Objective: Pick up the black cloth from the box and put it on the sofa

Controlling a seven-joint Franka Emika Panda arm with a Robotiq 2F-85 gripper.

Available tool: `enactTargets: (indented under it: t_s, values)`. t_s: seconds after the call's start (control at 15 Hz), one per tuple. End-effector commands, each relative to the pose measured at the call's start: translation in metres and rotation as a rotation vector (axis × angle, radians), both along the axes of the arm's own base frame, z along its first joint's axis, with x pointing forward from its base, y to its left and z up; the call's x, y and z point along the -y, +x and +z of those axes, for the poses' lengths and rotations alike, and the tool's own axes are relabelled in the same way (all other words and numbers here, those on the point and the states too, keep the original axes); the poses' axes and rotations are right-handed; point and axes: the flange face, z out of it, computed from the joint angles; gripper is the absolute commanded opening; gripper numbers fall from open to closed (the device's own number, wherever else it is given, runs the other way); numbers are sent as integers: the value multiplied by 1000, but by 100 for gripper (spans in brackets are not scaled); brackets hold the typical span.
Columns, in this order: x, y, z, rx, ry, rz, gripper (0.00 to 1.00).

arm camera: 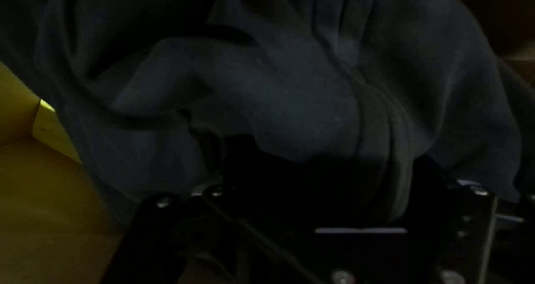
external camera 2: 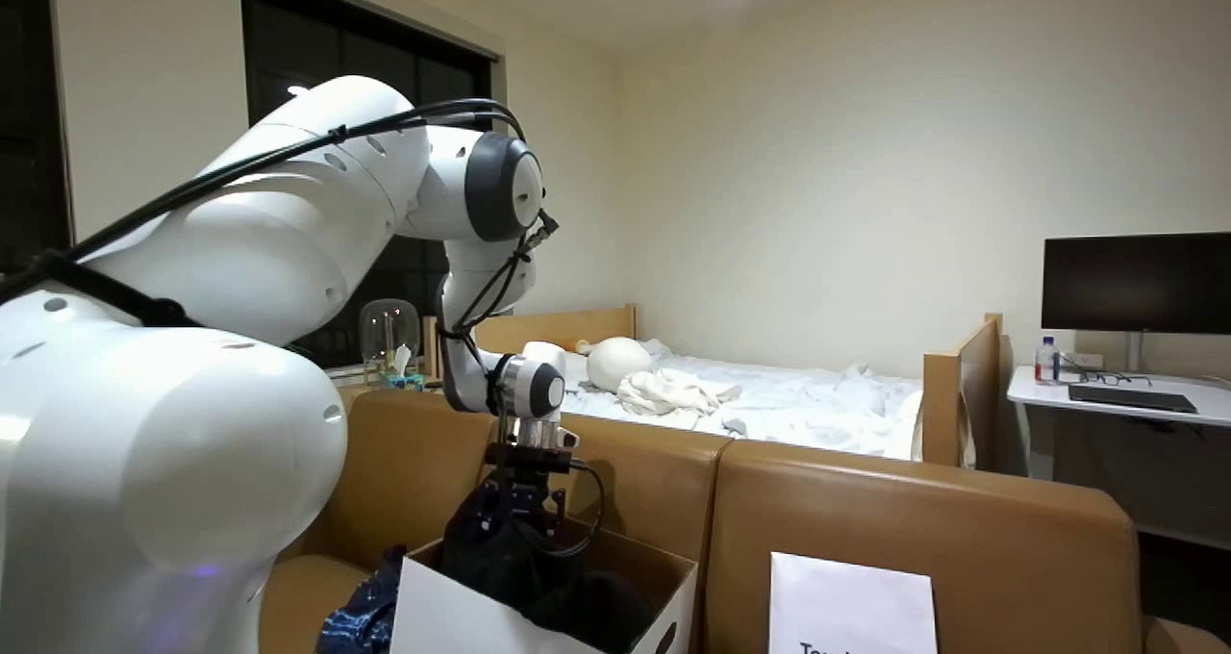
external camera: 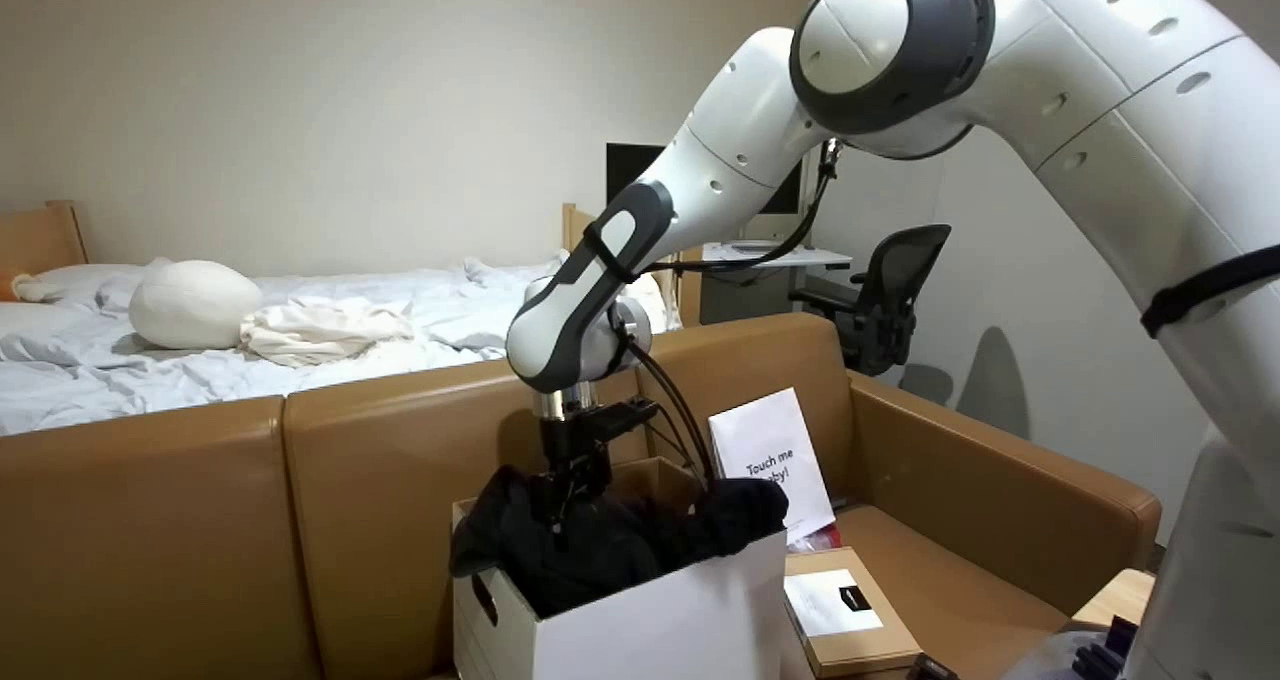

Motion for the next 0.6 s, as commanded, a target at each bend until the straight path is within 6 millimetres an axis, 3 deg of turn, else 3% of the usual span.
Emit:
enactTargets:
  t_s: [0.0, 0.53]
  values:
    - [0, 13, 5, -15, -42, 51, 67]
    - [1, 10, 35, -173, 146, 243, 15]
